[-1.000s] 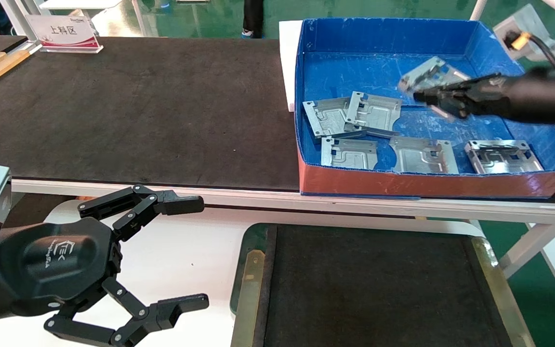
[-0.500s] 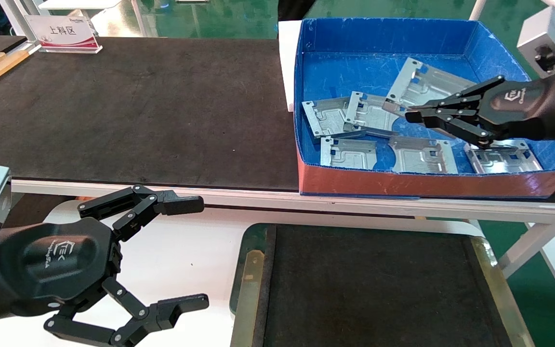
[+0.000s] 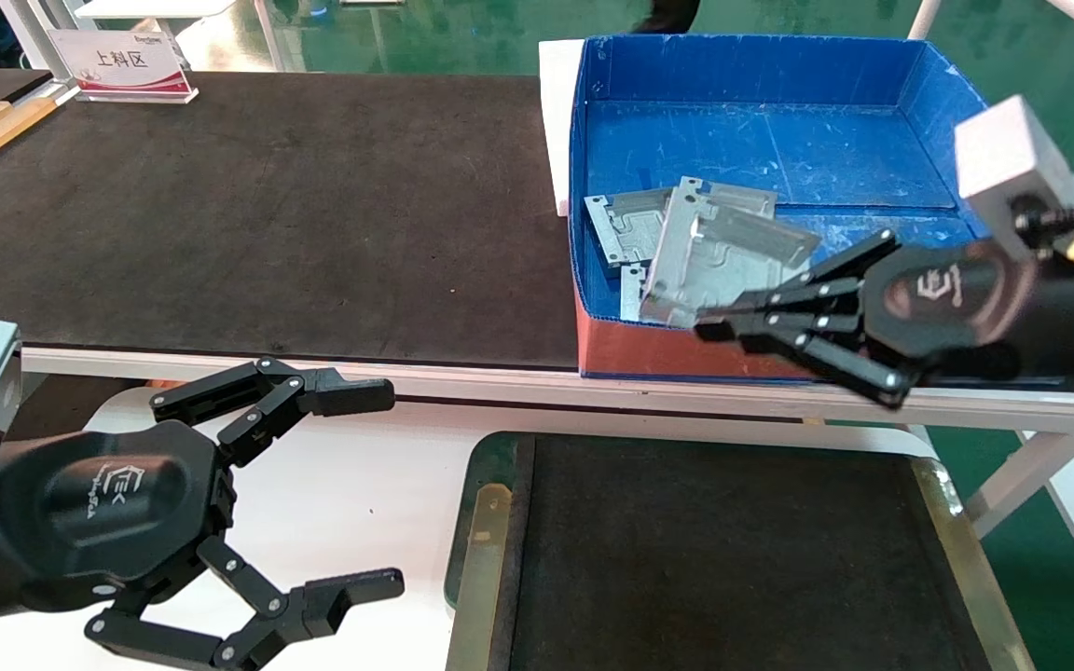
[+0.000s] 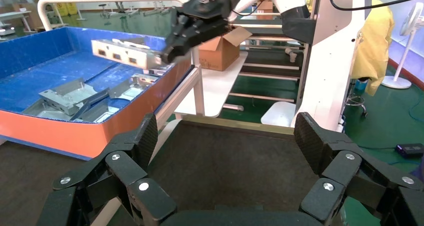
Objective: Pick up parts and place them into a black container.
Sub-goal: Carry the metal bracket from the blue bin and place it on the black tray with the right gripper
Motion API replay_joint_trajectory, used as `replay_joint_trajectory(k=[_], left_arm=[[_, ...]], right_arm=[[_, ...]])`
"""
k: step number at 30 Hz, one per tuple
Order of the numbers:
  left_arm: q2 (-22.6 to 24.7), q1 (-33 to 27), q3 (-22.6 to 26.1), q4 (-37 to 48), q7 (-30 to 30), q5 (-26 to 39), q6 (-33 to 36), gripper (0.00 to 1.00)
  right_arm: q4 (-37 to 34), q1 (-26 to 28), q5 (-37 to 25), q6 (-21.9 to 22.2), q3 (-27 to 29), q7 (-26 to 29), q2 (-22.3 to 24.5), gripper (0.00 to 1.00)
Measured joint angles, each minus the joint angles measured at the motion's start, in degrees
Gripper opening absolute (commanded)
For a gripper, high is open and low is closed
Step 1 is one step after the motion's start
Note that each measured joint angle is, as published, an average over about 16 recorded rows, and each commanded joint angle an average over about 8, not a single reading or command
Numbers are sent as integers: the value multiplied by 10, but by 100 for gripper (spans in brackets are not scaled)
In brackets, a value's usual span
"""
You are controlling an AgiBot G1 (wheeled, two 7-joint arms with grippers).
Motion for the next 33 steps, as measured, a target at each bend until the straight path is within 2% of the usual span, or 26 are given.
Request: replay_joint_trajectory(k=[7, 16, 24, 33], left_arm=[[0, 0, 0, 0, 0, 0, 0, 100], [0, 0, 0, 0, 0, 0, 0, 100], [0, 0, 0, 0, 0, 0, 0, 100], [0, 0, 0, 0, 0, 0, 0, 100]], right_arm=[[87, -53, 42, 10, -20, 22, 17, 0], [161, -112, 61, 22, -40, 25, 23, 0], [192, -157, 58, 31, -55, 11, 24, 0], [189, -199, 35, 38, -74, -26, 19, 0]])
